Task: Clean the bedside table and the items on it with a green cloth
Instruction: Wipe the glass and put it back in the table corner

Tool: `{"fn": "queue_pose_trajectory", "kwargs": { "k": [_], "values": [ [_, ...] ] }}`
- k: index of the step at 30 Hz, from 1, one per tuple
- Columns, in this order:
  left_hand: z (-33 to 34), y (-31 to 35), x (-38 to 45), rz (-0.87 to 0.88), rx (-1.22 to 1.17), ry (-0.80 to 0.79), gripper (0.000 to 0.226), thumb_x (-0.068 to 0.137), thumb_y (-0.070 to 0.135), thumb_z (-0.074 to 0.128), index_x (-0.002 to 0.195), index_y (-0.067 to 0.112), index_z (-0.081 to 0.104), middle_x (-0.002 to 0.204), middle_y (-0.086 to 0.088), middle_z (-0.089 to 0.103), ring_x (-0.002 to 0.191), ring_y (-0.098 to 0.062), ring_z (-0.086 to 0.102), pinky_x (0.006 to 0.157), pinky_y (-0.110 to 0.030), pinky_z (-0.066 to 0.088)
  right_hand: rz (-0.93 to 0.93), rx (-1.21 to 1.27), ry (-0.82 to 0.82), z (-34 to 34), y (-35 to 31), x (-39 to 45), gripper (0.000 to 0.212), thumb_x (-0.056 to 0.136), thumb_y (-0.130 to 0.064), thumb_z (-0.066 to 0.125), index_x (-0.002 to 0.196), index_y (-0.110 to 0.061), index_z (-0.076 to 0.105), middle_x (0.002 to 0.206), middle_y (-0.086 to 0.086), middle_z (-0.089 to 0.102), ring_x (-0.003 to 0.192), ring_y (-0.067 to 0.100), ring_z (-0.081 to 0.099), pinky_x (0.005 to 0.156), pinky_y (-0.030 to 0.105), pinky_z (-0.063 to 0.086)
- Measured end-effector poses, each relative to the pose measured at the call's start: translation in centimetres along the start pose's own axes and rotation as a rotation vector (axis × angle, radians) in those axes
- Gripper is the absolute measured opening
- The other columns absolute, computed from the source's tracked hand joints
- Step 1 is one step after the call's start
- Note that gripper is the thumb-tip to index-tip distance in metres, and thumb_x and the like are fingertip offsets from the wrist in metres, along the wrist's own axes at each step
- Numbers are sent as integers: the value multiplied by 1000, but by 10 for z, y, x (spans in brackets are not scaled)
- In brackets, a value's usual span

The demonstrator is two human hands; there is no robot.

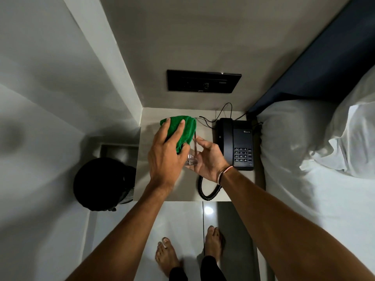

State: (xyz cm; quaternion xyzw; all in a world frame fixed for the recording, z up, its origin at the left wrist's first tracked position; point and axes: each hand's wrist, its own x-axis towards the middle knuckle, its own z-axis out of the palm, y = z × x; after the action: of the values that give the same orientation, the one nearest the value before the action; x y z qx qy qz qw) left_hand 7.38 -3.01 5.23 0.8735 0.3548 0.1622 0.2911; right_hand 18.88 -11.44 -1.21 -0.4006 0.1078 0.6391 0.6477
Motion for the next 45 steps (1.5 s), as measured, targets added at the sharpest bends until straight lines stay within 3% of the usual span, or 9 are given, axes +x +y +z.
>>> {"fn": "queue_pose_trajectory", "kwargs": {
  "k": [4,11,16,19,24,30,33,37,45],
  "values": [
    [8,-3,-3,36,1,3,59,86,20,70,142,18,51,153,-13,41,137,-29,45,107,-42,47,-3,48,-16,0,4,-1,36,87,-37,62,112,-12,73,105,13,71,91,27,69,92,41,52],
    [21,-17,-24,91,-47,-10,59,77,19,74,135,20,60,148,-13,49,131,-29,53,97,-44,55,-86,-13,61,-5,-14,3,31,81,-29,68,105,-9,67,93,10,68,79,22,68,76,34,58],
    [25,-24,-37,180,-18,-107,57,79,17,72,135,19,60,147,-16,49,131,-33,52,99,-48,53,-12,-61,105,-8,-22,1,17,85,-31,64,78,-21,76,71,3,66,53,16,62,40,20,46],
    [20,-23,-30,165,-11,-58,56,77,14,74,132,18,64,144,-16,52,128,-33,55,98,-46,54,-25,-38,103,-14,-21,3,24,82,-27,68,103,-18,62,89,9,67,70,24,68,60,31,59],
    [8,-17,-2,101,35,7,55,84,22,70,137,20,58,151,-12,46,136,-28,48,106,-31,40,-15,-8,88,-14,-21,3,33,83,-45,65,110,-27,60,109,11,69,90,29,69,83,45,55],
    [18,-6,14,42,2,20,57,88,23,66,142,20,51,154,-12,40,137,-27,44,107,-40,47,22,16,84,-11,-13,7,57,94,-35,49,148,-20,39,112,14,68,89,32,70,89,49,53],
    [24,-6,11,41,-10,31,58,86,21,68,142,19,52,153,-14,41,136,-29,46,106,-41,48,37,17,66,-11,-13,8,51,96,-37,52,143,-17,49,114,11,68,94,29,68,100,49,46],
    [27,-10,-3,79,-2,11,57,84,21,68,139,18,56,151,-14,44,136,-29,47,104,-40,49,-28,-35,66,-14,-15,6,26,91,-36,61,96,-15,76,89,4,72,80,21,71,88,41,55],
    [24,-19,-26,161,10,-62,57,77,16,72,133,20,63,146,-14,51,130,-31,54,96,-44,55,-34,-109,148,-10,-21,8,32,82,-40,69,104,-16,72,94,11,66,77,22,65,72,31,59]
  ]
}}
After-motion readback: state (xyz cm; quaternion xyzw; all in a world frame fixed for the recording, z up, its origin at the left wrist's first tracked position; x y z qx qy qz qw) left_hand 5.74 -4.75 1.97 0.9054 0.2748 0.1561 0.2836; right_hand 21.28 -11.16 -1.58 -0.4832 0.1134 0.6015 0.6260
